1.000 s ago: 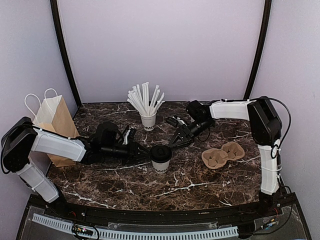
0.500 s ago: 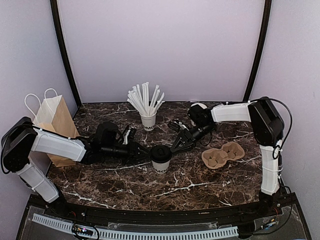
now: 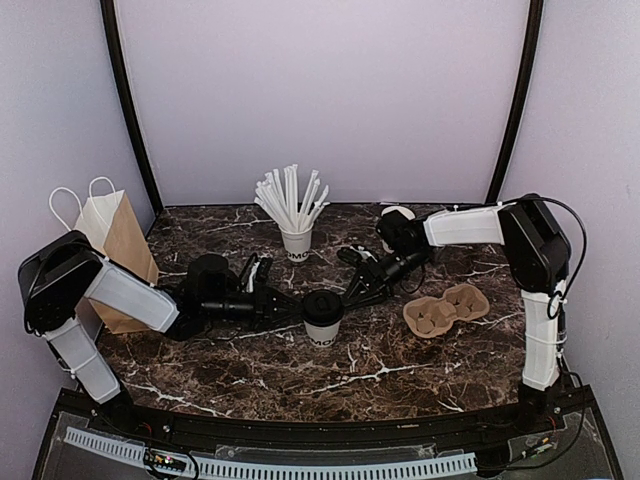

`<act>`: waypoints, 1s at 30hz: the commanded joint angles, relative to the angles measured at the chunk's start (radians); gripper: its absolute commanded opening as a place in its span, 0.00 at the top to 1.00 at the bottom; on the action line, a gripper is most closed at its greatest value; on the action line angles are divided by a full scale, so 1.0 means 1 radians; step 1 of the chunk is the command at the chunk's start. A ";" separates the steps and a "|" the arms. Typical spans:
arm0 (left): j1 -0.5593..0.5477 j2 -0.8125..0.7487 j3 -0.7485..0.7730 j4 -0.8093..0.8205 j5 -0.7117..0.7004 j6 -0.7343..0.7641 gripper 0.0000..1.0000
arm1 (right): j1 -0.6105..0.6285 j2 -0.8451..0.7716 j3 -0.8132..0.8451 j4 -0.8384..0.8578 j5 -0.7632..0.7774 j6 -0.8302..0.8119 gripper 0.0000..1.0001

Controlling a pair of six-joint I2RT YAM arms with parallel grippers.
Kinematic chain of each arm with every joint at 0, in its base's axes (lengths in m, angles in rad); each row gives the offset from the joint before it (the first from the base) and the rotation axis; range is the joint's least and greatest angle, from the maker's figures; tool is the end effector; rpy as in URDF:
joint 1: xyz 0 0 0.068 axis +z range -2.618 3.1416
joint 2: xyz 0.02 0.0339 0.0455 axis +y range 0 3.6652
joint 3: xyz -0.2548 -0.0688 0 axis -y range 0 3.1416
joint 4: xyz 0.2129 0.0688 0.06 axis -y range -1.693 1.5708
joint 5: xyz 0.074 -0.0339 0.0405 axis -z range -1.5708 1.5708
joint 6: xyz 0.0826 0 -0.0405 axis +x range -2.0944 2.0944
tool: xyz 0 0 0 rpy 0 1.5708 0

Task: Pack the takeout coffee

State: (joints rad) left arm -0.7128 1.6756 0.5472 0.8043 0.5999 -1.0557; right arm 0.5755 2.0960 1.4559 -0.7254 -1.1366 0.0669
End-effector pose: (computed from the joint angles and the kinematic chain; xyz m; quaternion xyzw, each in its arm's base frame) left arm 0.2167 -0.2490 0.1549 0.0376 0.7937 -0.5834 0.1680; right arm 0.2751 0.2678 0.1485 0.2643 -0.7975 -0.5353 0.0871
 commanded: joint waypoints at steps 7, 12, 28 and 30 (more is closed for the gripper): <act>-0.011 0.066 0.031 -0.614 -0.170 0.150 0.77 | -0.010 0.064 0.020 0.004 0.364 -0.085 0.66; -0.011 -0.053 0.180 -0.755 -0.286 0.297 0.71 | -0.013 -0.037 0.086 -0.038 0.243 -0.171 0.58; -0.011 -0.173 0.458 -0.913 -0.374 0.462 0.60 | -0.022 -0.172 0.217 -0.129 0.302 -0.301 0.34; -0.011 -0.194 0.455 -0.897 -0.366 0.479 0.59 | -0.004 -0.210 0.210 -0.120 0.363 -0.350 0.26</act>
State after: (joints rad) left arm -0.7246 1.5597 0.9745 -0.0669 0.2520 -0.6365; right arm 0.5434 1.9781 1.6371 -0.8261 -0.8825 -0.1707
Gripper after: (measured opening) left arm 0.403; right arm 0.684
